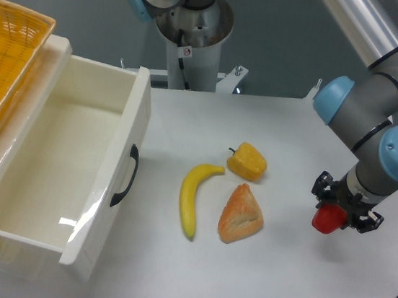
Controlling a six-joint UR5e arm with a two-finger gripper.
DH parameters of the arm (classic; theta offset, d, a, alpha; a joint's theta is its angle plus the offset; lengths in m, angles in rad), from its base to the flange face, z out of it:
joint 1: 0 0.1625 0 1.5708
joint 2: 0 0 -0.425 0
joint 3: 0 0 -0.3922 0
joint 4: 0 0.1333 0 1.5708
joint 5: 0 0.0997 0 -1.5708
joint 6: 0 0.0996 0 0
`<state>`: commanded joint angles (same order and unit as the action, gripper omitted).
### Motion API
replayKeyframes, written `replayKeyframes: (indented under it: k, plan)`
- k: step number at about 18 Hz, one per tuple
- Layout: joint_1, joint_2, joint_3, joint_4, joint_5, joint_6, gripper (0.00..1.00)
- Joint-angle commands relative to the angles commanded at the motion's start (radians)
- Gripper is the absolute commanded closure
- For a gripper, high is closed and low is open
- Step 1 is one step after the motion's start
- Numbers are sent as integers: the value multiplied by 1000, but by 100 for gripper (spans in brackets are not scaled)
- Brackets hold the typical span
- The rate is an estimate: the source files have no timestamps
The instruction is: Place the red pepper in the upper white drawer
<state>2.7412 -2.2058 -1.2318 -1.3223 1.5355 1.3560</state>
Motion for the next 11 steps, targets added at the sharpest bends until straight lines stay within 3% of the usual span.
replayKeyframes:
  k: [6,9,11]
  plan:
    - [0,9,-3,0,-40,-11,87]
    - [-2,44,-11,-9,-87,-11,87]
    - [-8,78,-11,-44,-103,-14,87]
